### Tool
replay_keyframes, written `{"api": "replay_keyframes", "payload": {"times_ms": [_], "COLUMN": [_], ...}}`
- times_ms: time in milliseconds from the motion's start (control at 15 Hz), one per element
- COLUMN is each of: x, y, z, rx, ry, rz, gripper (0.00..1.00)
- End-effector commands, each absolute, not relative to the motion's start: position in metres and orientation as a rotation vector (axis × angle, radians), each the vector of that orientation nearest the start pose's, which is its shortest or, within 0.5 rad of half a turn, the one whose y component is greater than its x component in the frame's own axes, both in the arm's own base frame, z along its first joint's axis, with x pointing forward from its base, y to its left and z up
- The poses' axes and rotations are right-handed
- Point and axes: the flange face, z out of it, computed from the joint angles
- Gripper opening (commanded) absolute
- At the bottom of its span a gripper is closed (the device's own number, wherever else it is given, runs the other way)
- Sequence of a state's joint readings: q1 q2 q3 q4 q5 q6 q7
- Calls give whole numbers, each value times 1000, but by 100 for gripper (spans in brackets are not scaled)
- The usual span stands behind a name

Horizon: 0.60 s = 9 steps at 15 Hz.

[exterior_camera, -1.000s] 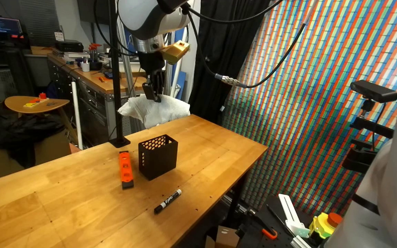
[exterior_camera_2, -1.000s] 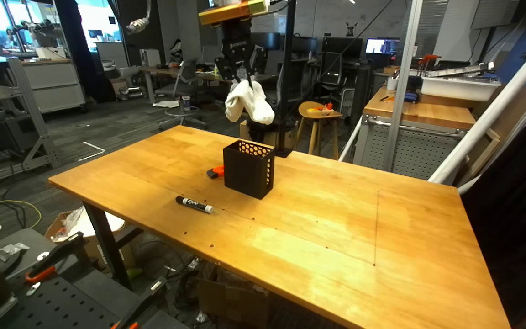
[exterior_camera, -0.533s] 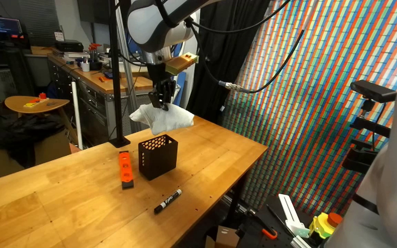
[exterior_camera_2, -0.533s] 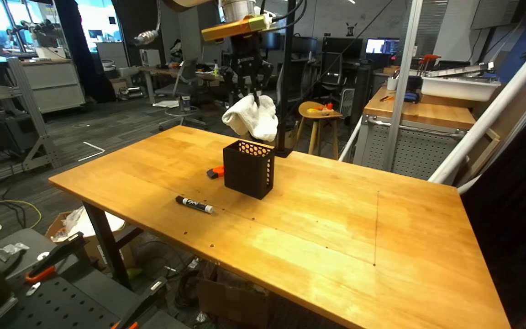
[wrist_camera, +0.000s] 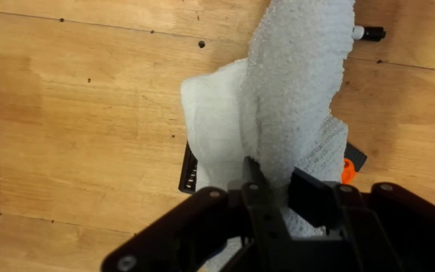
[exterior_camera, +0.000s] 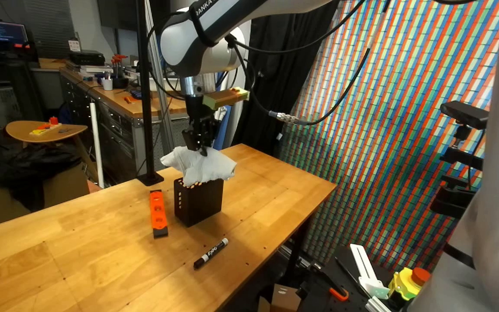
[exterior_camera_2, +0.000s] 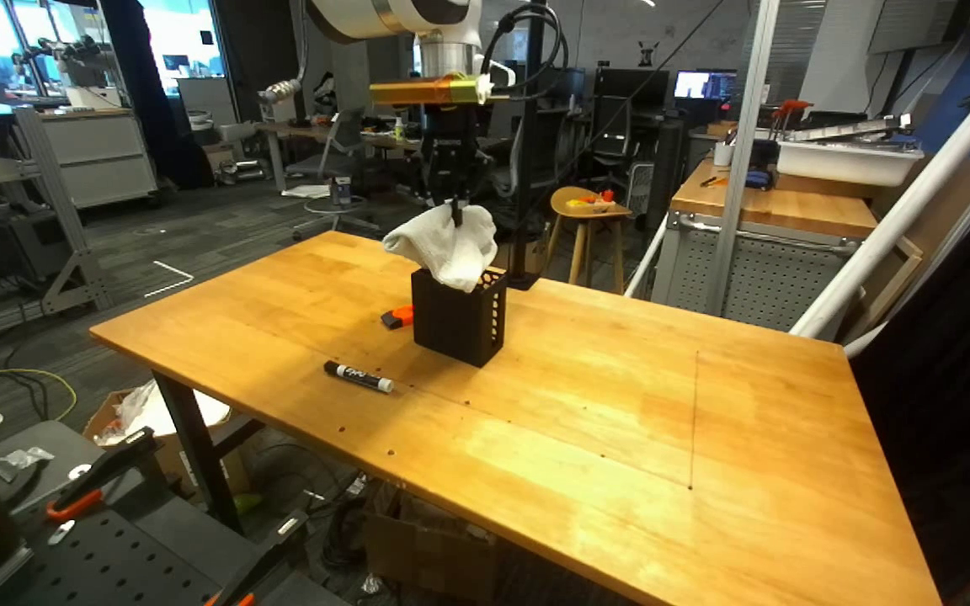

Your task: Put the white towel inside the black holder

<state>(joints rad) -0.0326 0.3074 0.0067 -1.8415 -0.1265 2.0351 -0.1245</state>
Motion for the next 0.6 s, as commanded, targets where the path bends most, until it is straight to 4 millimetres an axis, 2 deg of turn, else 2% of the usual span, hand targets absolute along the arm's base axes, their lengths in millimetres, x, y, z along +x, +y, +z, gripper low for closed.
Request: {"api": "replay_keyframes", "payload": {"times_ms": [0,333,533], "x": [622,630,627], "y": [-17,-15,-20], "z": [346,327,308], "rx": [-3170,-3149,-3154], "ry": [-211,-202,-202], "rz": [144,101,110], "gripper": [4,4,4]}}
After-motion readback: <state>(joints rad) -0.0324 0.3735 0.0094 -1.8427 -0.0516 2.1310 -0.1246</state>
